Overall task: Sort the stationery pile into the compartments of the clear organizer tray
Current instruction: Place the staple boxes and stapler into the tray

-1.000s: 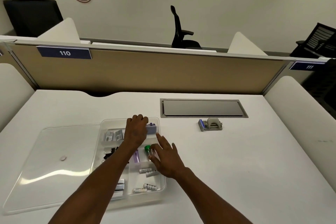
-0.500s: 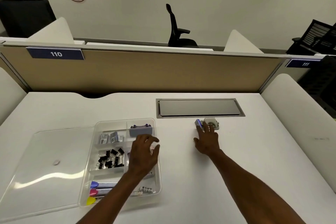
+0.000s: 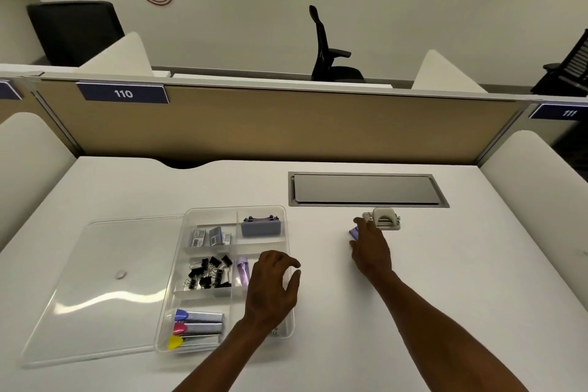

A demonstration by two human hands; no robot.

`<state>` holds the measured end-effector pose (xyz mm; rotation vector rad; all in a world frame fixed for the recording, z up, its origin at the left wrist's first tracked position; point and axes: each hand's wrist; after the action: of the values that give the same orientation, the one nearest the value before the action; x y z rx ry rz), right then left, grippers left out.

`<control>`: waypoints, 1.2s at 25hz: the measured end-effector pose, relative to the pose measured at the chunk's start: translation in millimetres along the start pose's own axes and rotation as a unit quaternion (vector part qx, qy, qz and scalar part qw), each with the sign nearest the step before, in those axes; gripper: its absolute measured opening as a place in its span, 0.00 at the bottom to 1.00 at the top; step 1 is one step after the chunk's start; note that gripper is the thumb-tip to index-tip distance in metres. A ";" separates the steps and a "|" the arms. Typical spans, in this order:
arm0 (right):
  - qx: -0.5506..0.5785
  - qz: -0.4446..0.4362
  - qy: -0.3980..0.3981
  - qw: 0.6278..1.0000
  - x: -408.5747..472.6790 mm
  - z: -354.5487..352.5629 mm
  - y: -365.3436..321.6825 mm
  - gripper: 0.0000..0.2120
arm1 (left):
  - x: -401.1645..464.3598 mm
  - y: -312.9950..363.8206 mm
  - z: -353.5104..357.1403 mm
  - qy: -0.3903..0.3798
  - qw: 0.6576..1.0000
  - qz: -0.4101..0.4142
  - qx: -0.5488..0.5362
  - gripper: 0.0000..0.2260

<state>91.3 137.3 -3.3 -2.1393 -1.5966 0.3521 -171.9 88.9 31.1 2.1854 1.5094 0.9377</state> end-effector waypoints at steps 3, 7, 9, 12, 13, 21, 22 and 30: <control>0.026 0.082 -0.006 0.996 8.0 0.8 3.6 0.20 | -6.5 0.1 -5.9 0.010 1.000 -0.019 -0.014 0.06; 0.049 0.099 -0.017 0.994 2.5 3.0 -11.4 0.09 | -25.9 -4.0 -13.4 0.035 0.999 -0.030 -0.027 0.06; 0.242 0.118 -0.032 0.963 -13.4 -0.2 -40.5 0.11 | -32.2 -9.2 -18.8 0.049 0.997 -0.046 -0.027 0.05; 0.499 0.136 -0.080 0.852 -38.2 -6.1 -103.0 0.11 | -43.5 -32.7 -27.1 0.055 0.994 -0.076 0.057 0.08; 0.544 0.142 -0.099 0.821 -41.6 -4.7 -122.0 0.10 | -48.8 -42.0 -29.3 0.047 0.991 -0.088 0.093 0.11; 0.578 0.215 -0.251 0.746 -35.1 44.8 -252.4 0.05 | -67.1 -56.6 -36.8 -0.045 0.973 -0.106 0.201 0.25; 0.571 0.227 -0.247 0.749 -34.5 50.5 -262.5 0.06 | -67.0 -56.0 -37.9 -0.051 0.972 -0.113 0.200 0.26; 0.509 0.182 -0.161 0.826 -42.5 56.9 -230.1 0.05 | -65.9 -56.1 -41.4 -0.045 0.974 -0.103 0.196 0.24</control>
<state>-140.3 161.6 58.0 -1.5032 -0.7546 1.3886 -254.1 46.2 6.1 2.2272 1.9632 0.4989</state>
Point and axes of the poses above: each hand's wrist, its own x-axis towards the middle knuckle, its own z-axis out of the palm, y = z × x, and after that the axes turned 8 degrees about x, right-handed
